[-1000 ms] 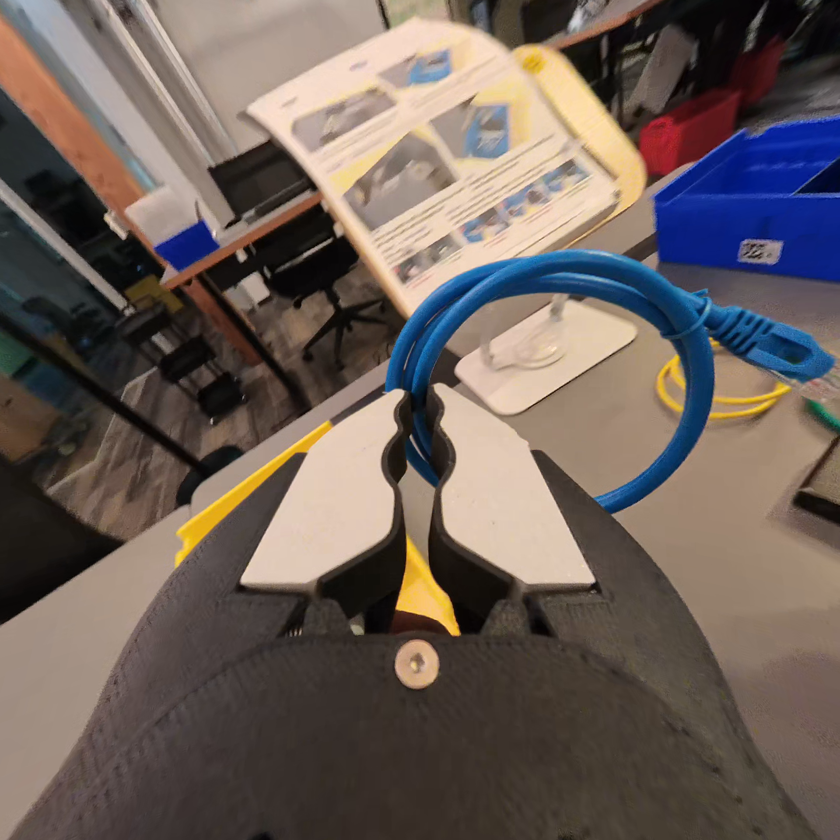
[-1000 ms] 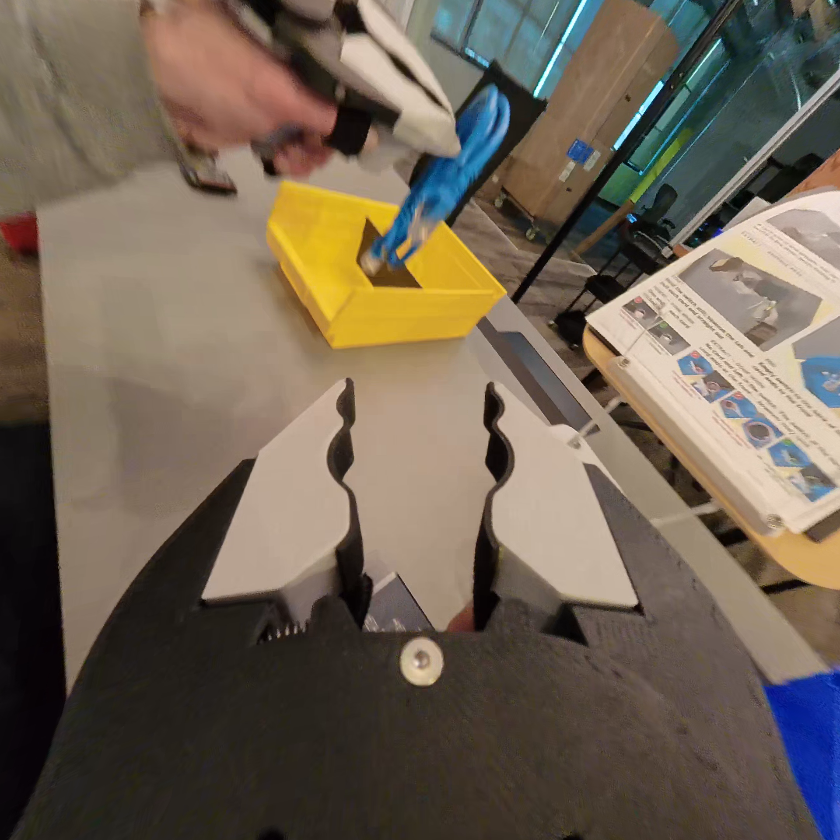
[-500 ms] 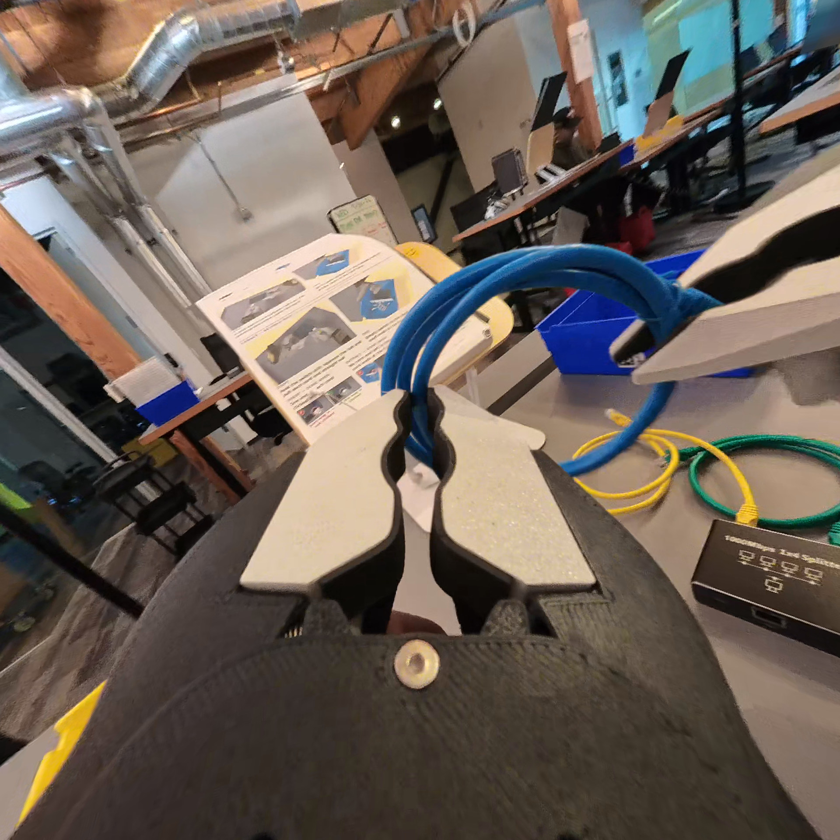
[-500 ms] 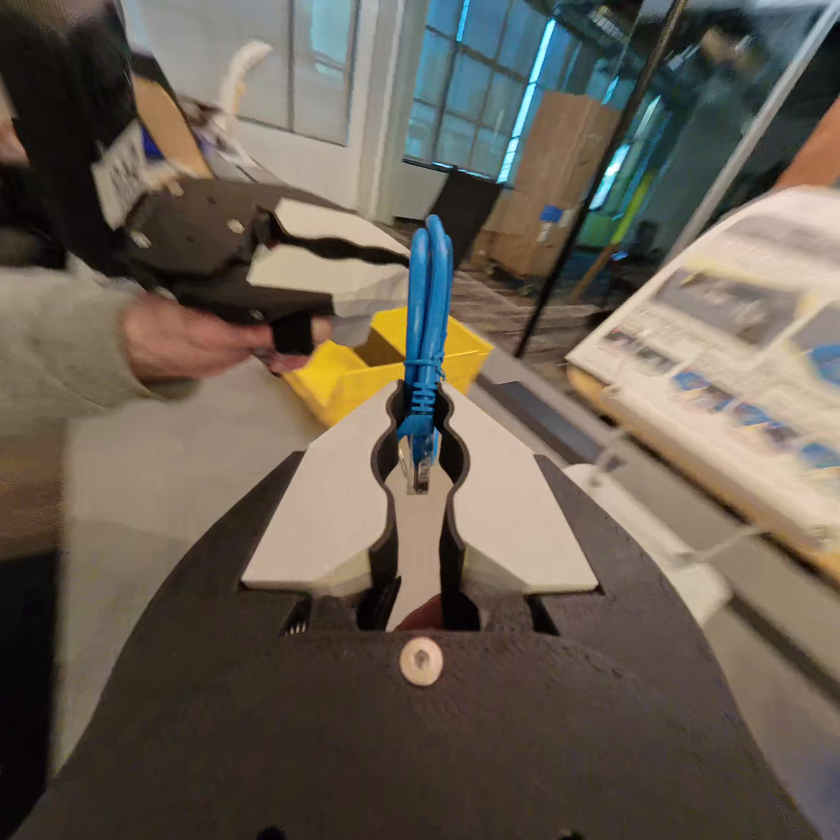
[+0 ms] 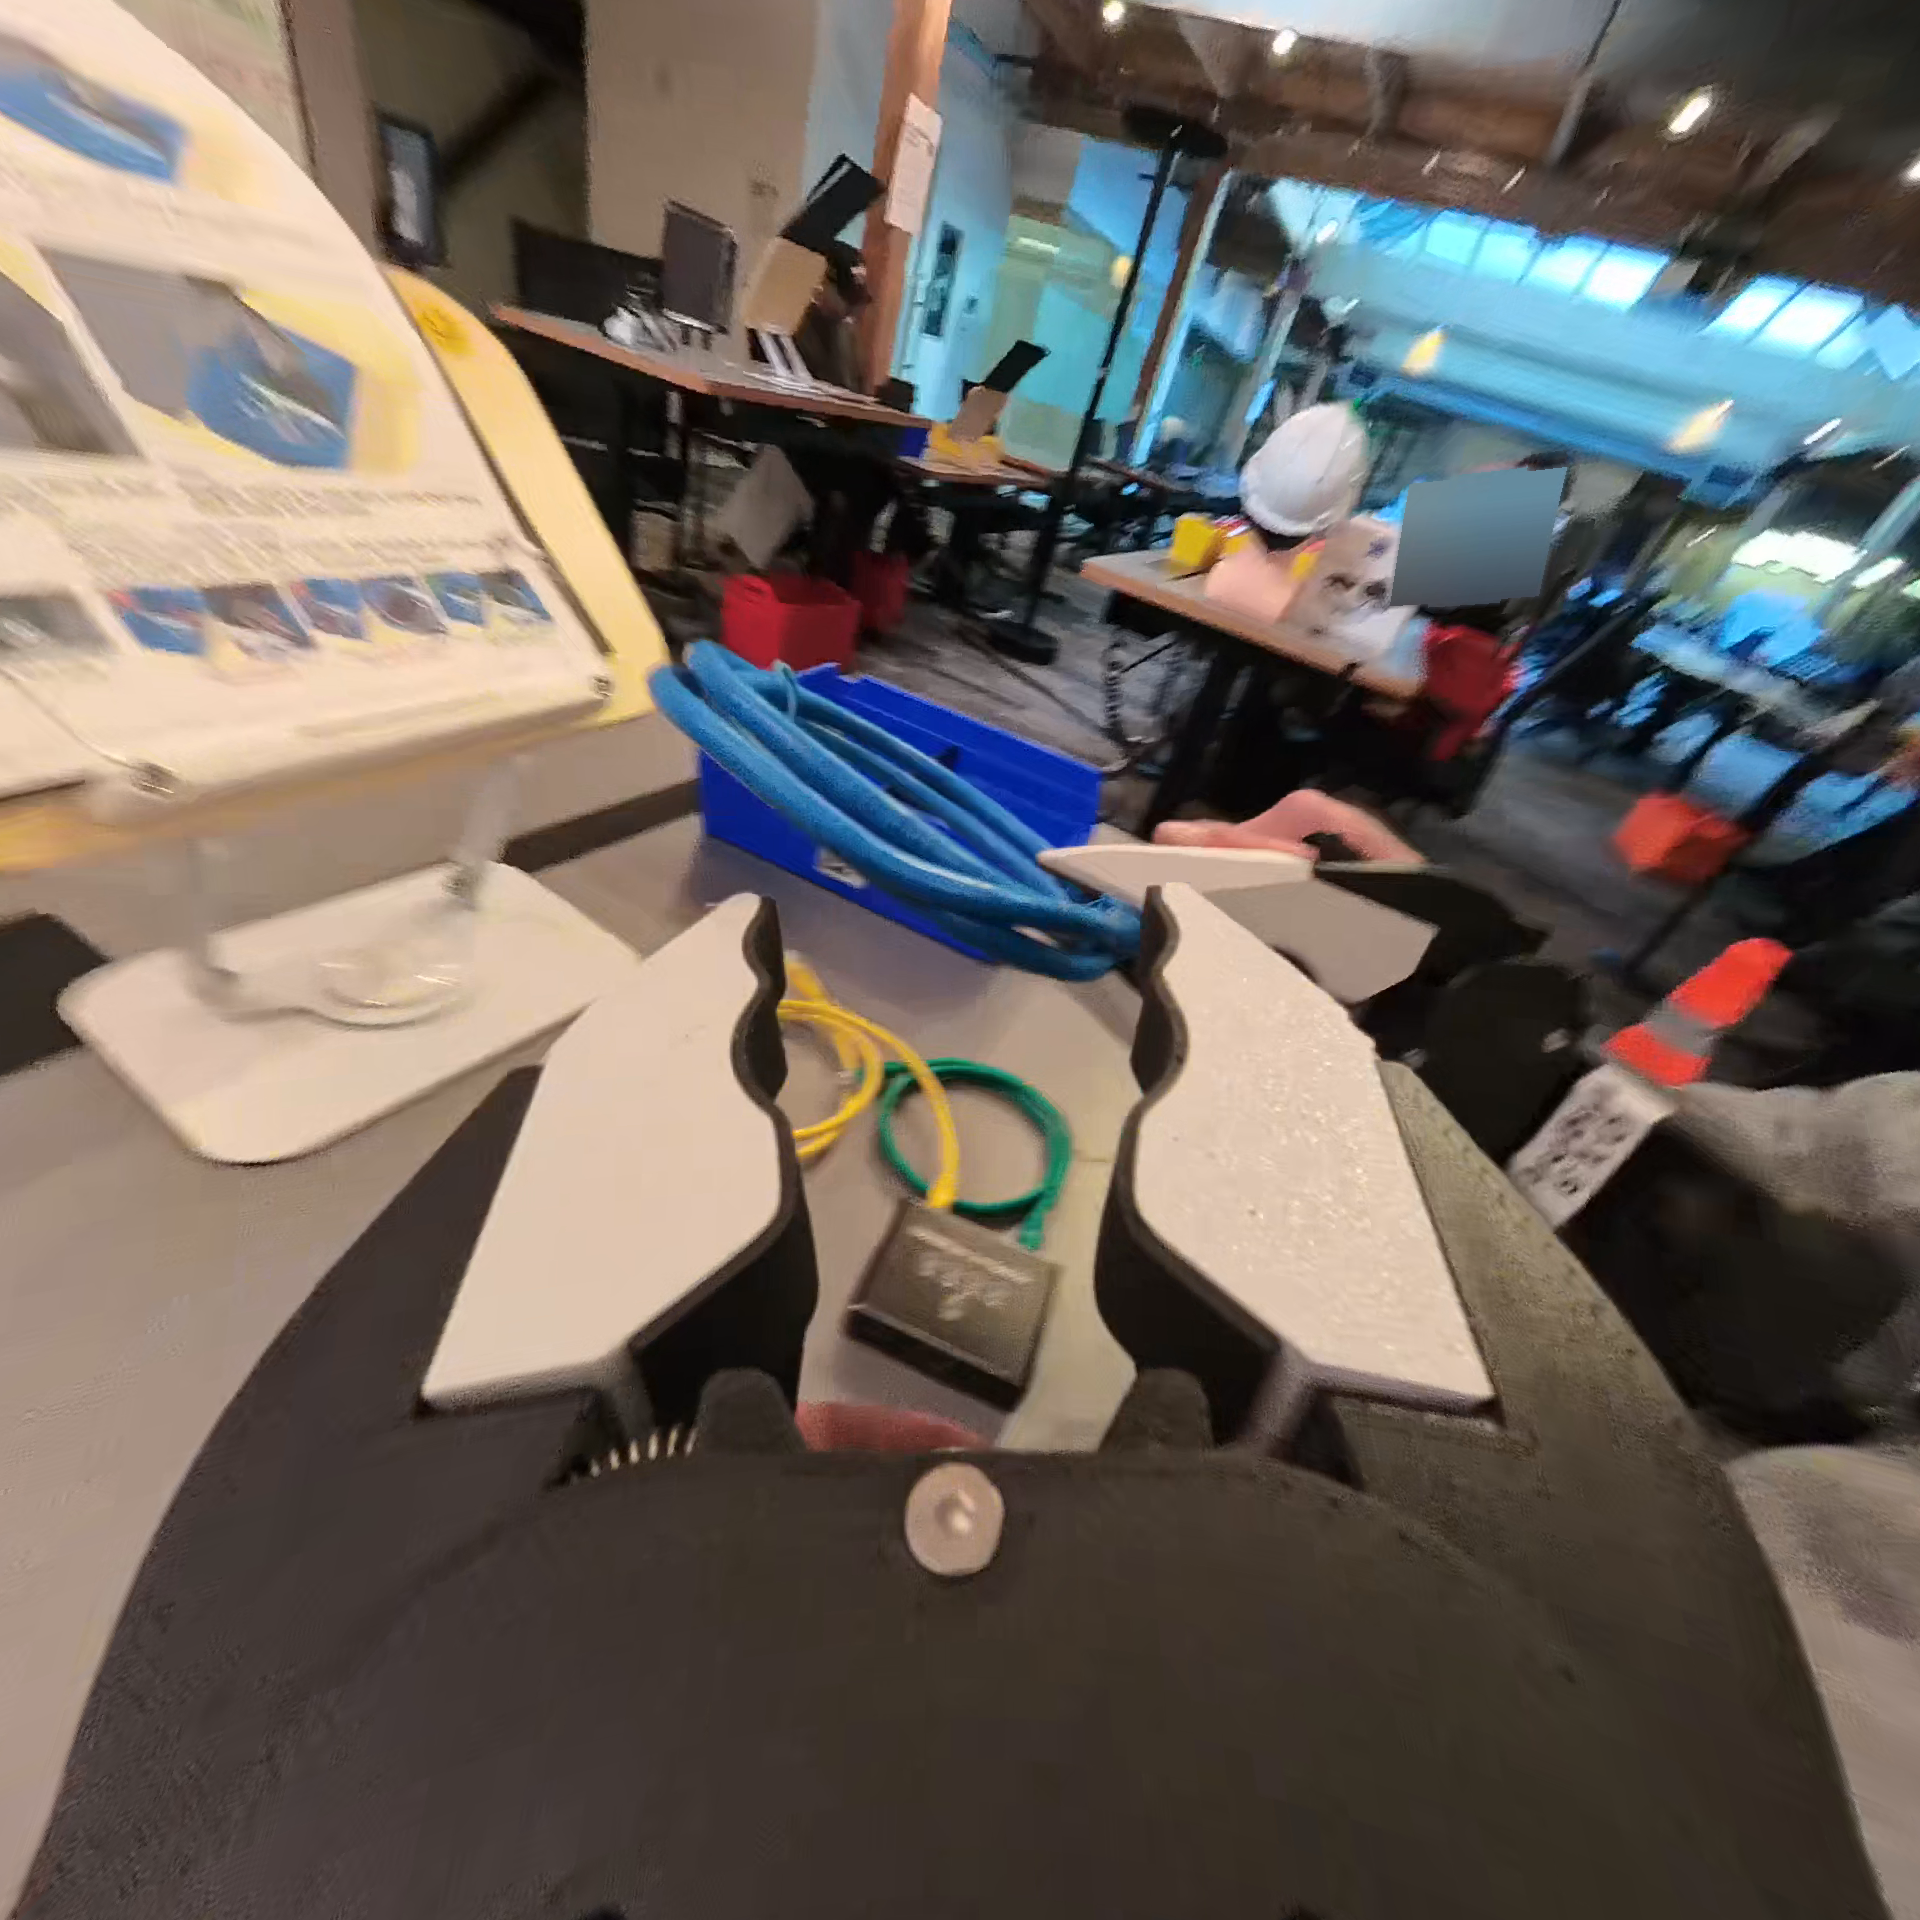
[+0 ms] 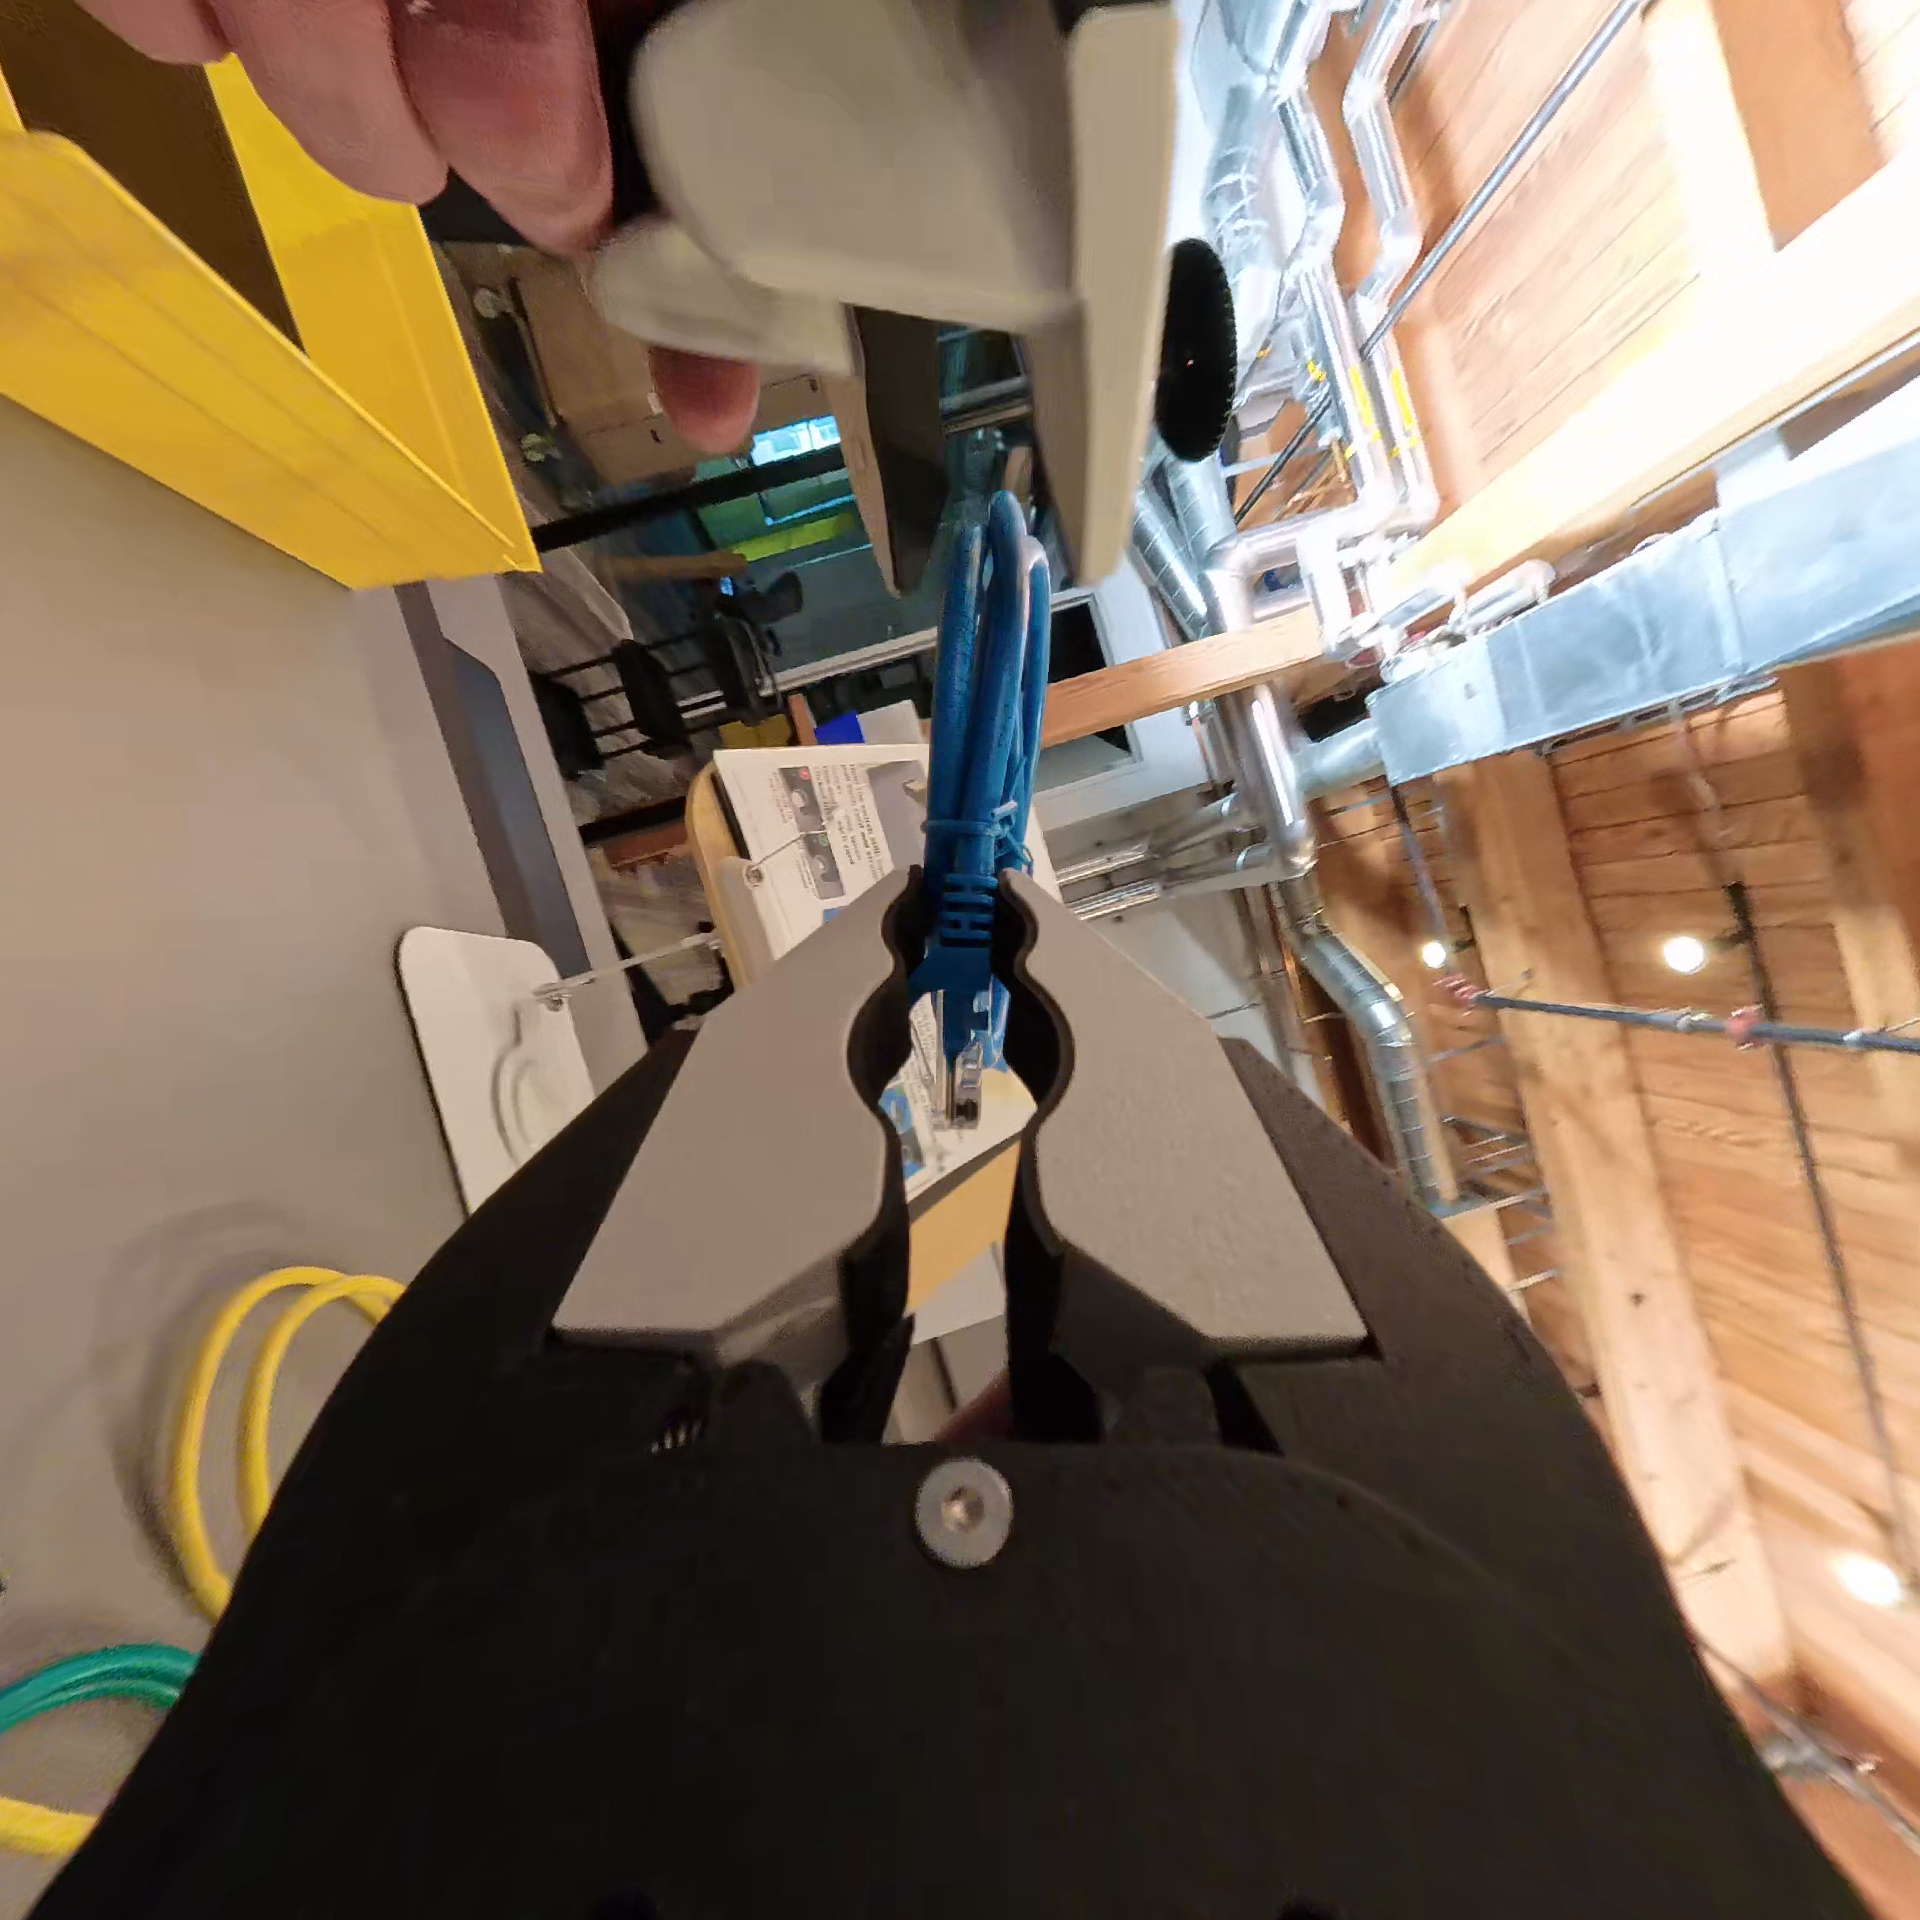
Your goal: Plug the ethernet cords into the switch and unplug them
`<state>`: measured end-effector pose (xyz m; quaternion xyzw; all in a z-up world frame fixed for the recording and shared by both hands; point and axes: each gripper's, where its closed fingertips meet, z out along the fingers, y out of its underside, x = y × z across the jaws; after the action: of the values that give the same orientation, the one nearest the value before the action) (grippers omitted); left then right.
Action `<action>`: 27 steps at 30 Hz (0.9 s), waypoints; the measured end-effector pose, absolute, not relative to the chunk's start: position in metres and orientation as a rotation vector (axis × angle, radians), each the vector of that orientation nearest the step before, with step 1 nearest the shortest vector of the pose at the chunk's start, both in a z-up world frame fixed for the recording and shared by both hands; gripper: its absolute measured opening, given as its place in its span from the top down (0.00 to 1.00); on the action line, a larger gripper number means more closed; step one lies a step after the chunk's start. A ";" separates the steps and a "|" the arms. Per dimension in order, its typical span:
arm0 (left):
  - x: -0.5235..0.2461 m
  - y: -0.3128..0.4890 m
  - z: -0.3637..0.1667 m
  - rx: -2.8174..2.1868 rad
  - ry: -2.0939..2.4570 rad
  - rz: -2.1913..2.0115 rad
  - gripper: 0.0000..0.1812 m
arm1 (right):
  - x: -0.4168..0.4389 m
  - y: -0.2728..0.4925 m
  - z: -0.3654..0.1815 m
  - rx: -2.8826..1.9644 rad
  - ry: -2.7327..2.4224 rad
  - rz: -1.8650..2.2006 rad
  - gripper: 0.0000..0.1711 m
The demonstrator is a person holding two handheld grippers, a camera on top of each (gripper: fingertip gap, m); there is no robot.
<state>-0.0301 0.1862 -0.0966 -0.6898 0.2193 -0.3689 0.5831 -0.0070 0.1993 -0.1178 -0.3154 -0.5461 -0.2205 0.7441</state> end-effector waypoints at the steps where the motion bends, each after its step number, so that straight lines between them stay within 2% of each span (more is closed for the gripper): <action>1: -0.025 0.185 -0.098 -1.616 0.485 -0.939 0.64 | -0.008 0.198 -0.120 -0.662 -1.205 -0.501 0.95; 2: -0.023 0.187 -0.101 -1.631 0.444 -0.990 0.65 | -0.010 0.196 -0.123 -0.637 -1.220 -0.513 0.95; 4: -0.020 0.190 -0.106 -1.645 0.384 -1.076 0.73 | -0.013 0.194 -0.129 -0.615 -1.230 -0.524 0.95; 5: -0.019 0.190 -0.110 -1.651 0.366 -1.118 0.82 | -0.015 0.194 -0.132 -0.613 -1.239 -0.522 0.95; 6: -0.018 0.190 -0.115 -1.660 0.352 -1.145 0.87 | -0.016 0.195 -0.134 -0.621 -1.243 -0.527 0.95; 8: -0.019 0.190 -0.117 -1.656 0.333 -1.189 0.91 | -0.018 0.197 -0.141 -0.629 -1.267 -0.496 0.95; 9: -0.020 0.190 -0.117 -1.647 0.316 -1.185 0.93 | -0.020 0.197 -0.146 -0.645 -1.295 -0.467 0.93; 11: -0.020 0.191 -0.115 -1.625 0.341 -1.114 0.97 | -0.023 0.193 -0.151 -0.651 -1.340 -0.413 0.83; 13: -0.026 0.194 -0.111 -1.605 0.338 -1.038 0.97 | -0.021 0.186 -0.146 -0.672 -1.343 -0.315 0.76; 16: -0.031 0.195 -0.107 -1.588 0.355 -0.981 0.97 | -0.016 0.182 -0.135 -0.696 -1.352 -0.230 0.87; 27: -0.015 0.184 -0.102 -1.593 0.418 -0.894 0.97 | -0.020 0.179 -0.138 -0.773 -1.417 -0.156 0.89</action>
<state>-0.0146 0.1843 -0.1018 -0.6850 0.1797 -0.3843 0.5923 -0.0205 0.1789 -0.1383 -0.3457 -0.6335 -0.0698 0.6887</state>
